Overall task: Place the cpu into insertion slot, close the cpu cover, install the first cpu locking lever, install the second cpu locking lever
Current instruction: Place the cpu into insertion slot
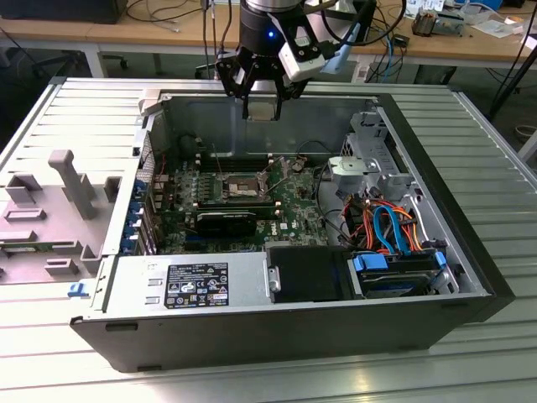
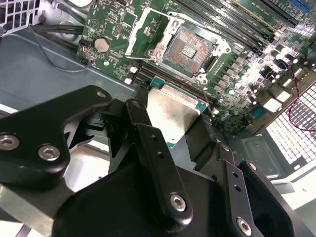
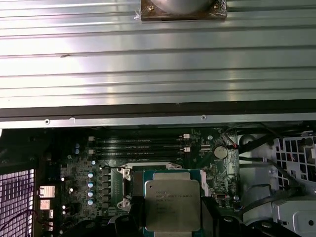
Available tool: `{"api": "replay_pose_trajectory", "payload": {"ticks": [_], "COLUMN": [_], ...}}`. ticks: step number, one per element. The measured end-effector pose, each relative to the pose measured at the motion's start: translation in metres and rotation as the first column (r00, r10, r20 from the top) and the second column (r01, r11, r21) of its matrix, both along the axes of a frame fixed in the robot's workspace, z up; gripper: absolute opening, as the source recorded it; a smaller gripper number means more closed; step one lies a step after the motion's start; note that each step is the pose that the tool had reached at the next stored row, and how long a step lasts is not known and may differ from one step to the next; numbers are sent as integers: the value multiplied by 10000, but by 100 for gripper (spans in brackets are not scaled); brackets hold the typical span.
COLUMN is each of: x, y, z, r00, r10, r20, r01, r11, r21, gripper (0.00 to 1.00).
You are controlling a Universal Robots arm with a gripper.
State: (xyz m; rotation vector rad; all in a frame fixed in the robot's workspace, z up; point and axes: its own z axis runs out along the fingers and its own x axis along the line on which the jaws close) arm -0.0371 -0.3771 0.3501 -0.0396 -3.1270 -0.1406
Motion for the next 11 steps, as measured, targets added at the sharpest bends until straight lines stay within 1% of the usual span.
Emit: {"api": "replay_pose_trajectory", "payload": {"ticks": [11], "x": [0], "y": [-13], "z": [-12], "r00": [10000], "r10": [0], "r20": [0], "r01": [0], "r11": [10000], "r21": [-1], "gripper": [55]}}
